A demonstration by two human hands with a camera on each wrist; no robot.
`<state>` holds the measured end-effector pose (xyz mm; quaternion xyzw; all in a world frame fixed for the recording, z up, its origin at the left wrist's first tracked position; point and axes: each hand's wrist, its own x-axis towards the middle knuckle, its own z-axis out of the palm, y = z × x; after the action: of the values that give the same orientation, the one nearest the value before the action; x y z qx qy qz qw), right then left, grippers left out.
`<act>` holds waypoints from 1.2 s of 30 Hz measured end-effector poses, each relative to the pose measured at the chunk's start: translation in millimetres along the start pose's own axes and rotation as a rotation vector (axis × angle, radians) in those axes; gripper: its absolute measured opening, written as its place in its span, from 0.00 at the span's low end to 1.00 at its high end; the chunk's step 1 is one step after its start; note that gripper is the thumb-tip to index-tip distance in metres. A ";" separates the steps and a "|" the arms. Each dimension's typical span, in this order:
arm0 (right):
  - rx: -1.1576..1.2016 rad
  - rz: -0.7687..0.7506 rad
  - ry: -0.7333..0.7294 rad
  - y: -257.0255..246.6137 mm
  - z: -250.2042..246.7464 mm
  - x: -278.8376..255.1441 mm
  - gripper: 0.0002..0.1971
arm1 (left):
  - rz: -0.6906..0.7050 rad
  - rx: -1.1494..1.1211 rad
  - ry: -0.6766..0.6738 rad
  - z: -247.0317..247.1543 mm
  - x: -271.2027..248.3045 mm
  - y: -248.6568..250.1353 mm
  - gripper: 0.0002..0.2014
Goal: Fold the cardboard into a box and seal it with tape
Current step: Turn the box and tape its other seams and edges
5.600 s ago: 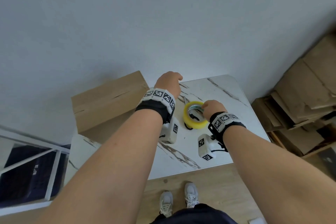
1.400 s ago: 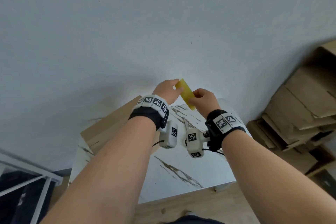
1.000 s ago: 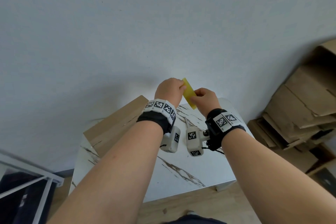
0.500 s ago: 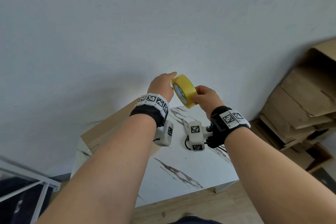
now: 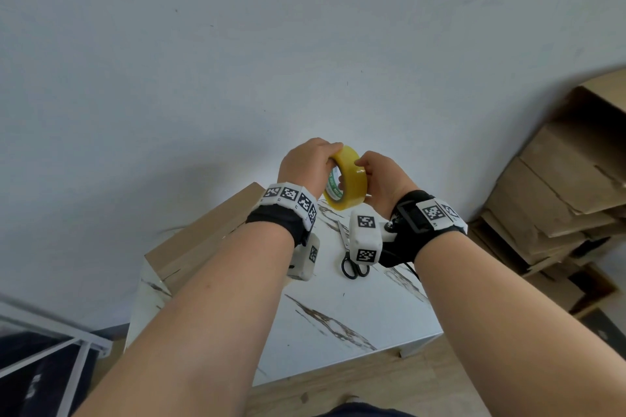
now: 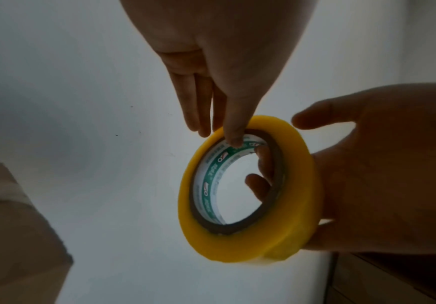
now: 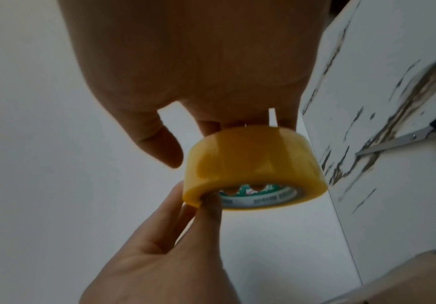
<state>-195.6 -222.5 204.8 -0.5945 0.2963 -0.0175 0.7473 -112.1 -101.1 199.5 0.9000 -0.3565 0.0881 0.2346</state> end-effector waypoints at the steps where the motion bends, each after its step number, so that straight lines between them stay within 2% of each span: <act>1: 0.016 0.002 0.017 -0.8 1.5 0.3 0.16 | 0.019 0.012 0.009 0.8 -0.7 2.1 0.18; 3: 0.015 0.011 0.066 -1.3 3.1 3.9 0.20 | 0.037 0.027 0.020 2.2 -1.2 4.8 0.19; 7: -0.026 0.020 0.112 6.0 -3.2 27.1 0.12 | 0.036 0.042 -0.002 2.9 0.1 7.1 0.19; 9: -0.012 0.022 0.118 11.9 -7.8 37.4 0.13 | 0.033 0.048 -0.014 2.8 1.5 7.2 0.19; 12: -0.006 0.038 0.146 8.9 -2.0 25.5 0.16 | 0.029 0.055 -0.027 3.1 2.4 6.6 0.19; 17: -0.043 0.024 0.166 6.6 0.1 16.6 0.10 | 0.031 0.064 -0.048 6.5 1.6 6.4 0.19; 19: -0.065 -0.015 0.161 6.5 -1.0 17.5 0.03 | 0.031 0.058 -0.052 7.6 2.5 7.6 0.19; 21: -0.065 -0.042 0.168 8.0 -2.6 18.9 0.09 | 0.029 0.051 -0.053 8.3 4.4 8.7 0.19; 22: -0.058 -0.037 0.164 8.1 -1.2 18.3 0.05 | 0.027 0.051 -0.055 8.3 5.3 9.1 0.19; 23: -0.057 -0.016 0.175 8.6 -0.2 17.2 0.05 | 0.025 0.052 -0.056 8.1 5.9 9.3 0.19; 24: -0.034 -0.001 0.177 10.5 0.2 19.3 0.12 | 0.025 0.053 -0.057 7.9 6.1 9.2 0.19; 26: -0.015 -0.009 0.164 12.4 0.4 22.0 0.18 | 0.025 0.053 -0.054 8.2 6.0 9.5 0.20; 36: -0.011 0.004 0.172 10.7 -2.1 23.7 0.16 | 0.035 0.063 -0.073 8.0 6.8 13.4 0.20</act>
<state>-180.5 -230.2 184.9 -0.5944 0.3607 -0.0652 0.7158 -116.3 -117.6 199.6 0.9032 -0.3775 0.0705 0.1916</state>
